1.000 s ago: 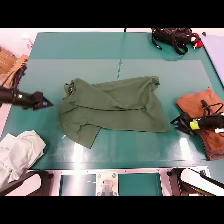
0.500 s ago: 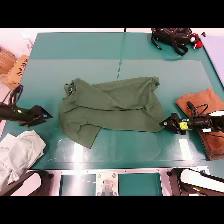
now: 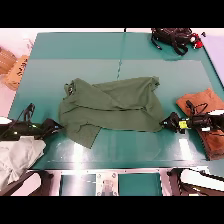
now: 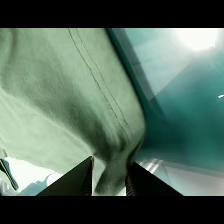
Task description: Fold the shirts.
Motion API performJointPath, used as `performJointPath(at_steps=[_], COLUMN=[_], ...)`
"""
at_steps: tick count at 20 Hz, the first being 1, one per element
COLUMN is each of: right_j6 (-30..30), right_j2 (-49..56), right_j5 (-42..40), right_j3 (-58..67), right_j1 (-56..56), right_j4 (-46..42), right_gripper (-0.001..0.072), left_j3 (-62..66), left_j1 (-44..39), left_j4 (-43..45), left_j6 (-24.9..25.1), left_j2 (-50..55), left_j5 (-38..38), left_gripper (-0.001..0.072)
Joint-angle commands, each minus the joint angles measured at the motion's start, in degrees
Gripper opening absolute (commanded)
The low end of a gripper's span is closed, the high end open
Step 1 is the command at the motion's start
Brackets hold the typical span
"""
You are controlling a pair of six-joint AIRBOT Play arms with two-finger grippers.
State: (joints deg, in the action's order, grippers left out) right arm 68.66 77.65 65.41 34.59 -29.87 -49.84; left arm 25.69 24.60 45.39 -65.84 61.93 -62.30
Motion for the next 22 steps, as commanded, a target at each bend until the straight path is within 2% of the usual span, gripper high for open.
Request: performJointPath(at_steps=[1, 3, 4, 5, 6, 7, 8, 9, 12, 14, 19, 22], right_j6=[-0.2, -0.2, -0.2, -0.2, -0.2, -0.2, -0.2, -0.1, 1.3, 2.7, 7.7, 11.7], right_j2=[0.0, 0.0, 0.0, 0.0, 0.0, 0.0, 0.0, 0.0, -0.6, -3.9, -22.4, -32.9], right_j5=[-2.0, -1.9, -1.7, -1.5, -1.3, -1.3, -1.2, -0.9, 3.3, 7.4, 8.5, 3.0], right_j3=[0.1, 0.1, 0.1, 0.1, 0.1, 0.1, 0.1, 0.2, 3.9, 8.9, 27.1, 41.4], right_j1=[0.0, 0.0, 0.0, 0.0, 0.0, 0.0, 0.0, 0.0, 0.0, 0.0, 0.0, 0.0], right_j4=[0.4, 0.7, 0.8, 0.8, 0.8, 0.8, 1.0, 1.6, 1.9, 2.5, 8.7, 9.8], right_gripper=[0.0282, 0.0281, 0.027, 0.0252, 0.025, 0.0184, 0.0081, 0.0019, 0.0018, 0.0017, 0.0018, 0.0017], left_j3=[-2.2, -2.1, -2.1, -2.1, -2.1, -2.0, -1.5, -0.1, 7.7, 14.1, 38.2, 57.0], left_j1=[0.0, 0.0, 0.0, 0.0, 0.0, 0.0, 0.0, 0.0, 0.0, 0.0, 0.0, 0.0], left_j4=[-6.8, -13.6, -16.6, -19.1, -21.2, -22.8, -23.3, -23.3, -23.5, -24.1, -28.7, -29.1], left_j6=[3.5, 8.1, 10.4, 13.4, 16.6, 18.6, 18.7, 18.7, 16.2, 13.1, 8.7, 8.0], left_j2=[1.3, 5.4, 7.8, 9.7, 11.3, 12.1, 12.0, 12.0, 11.1, 6.1, -12.5, -18.8], left_j5=[8.9, 8.9, 7.3, 5.2, 2.9, 0.9, -0.4, -2.5, -13.7, -17.0, -16.1, -11.9], left_gripper=[0.0486, 0.0484, 0.0438, 0.0234, 0.0144, 0.0043, 0.0023, 0.0023, 0.0022, 0.0022, 0.0022, 0.0023])
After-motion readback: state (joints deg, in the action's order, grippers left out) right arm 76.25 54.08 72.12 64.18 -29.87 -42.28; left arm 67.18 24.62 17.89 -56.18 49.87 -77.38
